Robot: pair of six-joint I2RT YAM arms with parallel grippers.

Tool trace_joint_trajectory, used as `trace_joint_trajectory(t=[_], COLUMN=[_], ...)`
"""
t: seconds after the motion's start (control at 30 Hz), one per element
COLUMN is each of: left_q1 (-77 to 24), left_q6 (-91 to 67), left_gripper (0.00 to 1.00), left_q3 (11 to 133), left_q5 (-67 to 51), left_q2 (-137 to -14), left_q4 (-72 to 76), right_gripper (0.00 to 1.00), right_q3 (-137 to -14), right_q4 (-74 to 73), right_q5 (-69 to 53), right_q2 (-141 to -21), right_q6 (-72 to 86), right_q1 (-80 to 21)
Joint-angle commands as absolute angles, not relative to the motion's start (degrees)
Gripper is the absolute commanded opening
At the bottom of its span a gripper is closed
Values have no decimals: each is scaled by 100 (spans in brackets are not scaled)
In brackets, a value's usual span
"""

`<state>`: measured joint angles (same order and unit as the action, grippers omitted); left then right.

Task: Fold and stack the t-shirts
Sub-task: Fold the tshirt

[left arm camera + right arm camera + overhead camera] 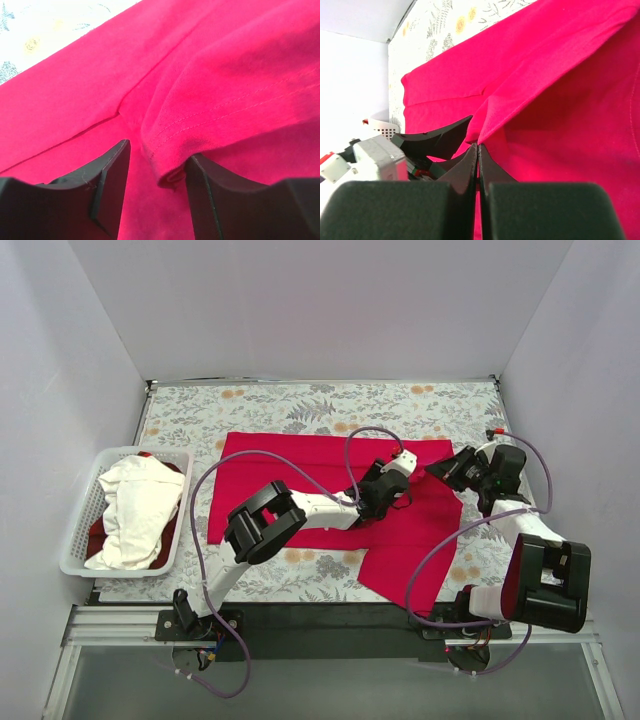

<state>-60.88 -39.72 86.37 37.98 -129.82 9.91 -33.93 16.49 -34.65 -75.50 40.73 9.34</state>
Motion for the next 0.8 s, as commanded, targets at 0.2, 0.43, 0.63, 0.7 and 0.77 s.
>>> trace_joint_trajectory(t=[0.2,0.43,0.63,0.7,0.77], left_q1=[-6108,-6108,-6108,-6117,-6108], left_q6=[-3182,-2900,-2900,-2918,-2927], left_gripper=[45,53,60,60,61], left_q3=[8517,8271,8288,8218,8157], left_q5=[3024,2716,2751,2751,2751], left_q2=[-12243,-12023,-12085,-12015,-11910], left_q4=[115,35,-254,-255,-255], right_gripper=[1,4,16,17,17], right_q3=[-2884,-2663,-2803,-2891,-2944], right_q4=[1512,783,11,-236,-404], right_q5=[-3428,-3050,-2304,-1943,-1689], right_q2=[-7163,-7102,-7084,-7023,-6970], right_q6=[4078,3701,3314,3226,3182], right_q1=[1037,1055,1055,1046,1055])
